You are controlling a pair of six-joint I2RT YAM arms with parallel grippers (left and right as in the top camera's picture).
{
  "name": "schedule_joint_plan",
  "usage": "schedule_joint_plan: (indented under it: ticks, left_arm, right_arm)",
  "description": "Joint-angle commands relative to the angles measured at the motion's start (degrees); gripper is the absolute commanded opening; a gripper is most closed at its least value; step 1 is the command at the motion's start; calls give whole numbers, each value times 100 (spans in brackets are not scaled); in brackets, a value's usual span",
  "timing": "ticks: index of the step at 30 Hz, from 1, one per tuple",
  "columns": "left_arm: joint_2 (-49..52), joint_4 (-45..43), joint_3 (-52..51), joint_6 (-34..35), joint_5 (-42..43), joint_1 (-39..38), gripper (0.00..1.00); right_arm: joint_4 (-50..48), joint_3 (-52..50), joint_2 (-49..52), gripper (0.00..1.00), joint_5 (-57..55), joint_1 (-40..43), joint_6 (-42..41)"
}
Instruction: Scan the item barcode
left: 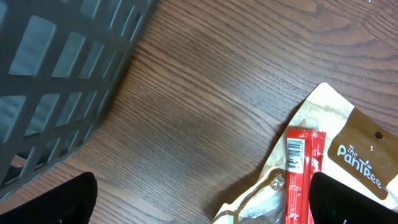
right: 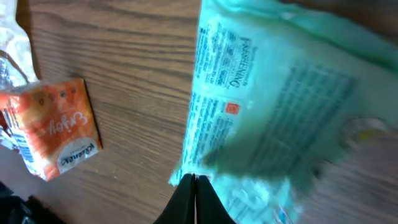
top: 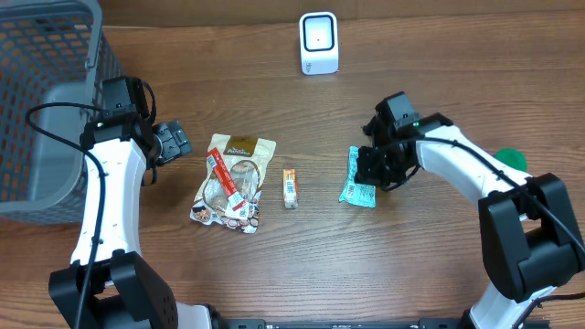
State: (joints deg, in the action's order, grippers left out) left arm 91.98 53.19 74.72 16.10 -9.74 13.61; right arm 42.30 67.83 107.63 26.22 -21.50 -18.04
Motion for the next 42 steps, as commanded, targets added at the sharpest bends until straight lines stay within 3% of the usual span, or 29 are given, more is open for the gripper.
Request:
schedule_joint_plan:
  ticks: [1,8,24,42]
  left_arm:
    - [-48,11,33,-66,-76,-13,100]
    - [-48,11,33,-66,-76,-13,100]
    - [-48,11,33,-66,-76,-13,100]
    - [-48,11,33,-66,-76,-13,100]
  right_arm:
    - [-442,-372,-24,4,343,-52,-214]
    - [-1718,-1228,-24,4,341,-55,-920]
    - [-1580,-636,-177,6,1733,-70,-549]
    - [-1292,-909,-175,4,-369,-651,-1071]
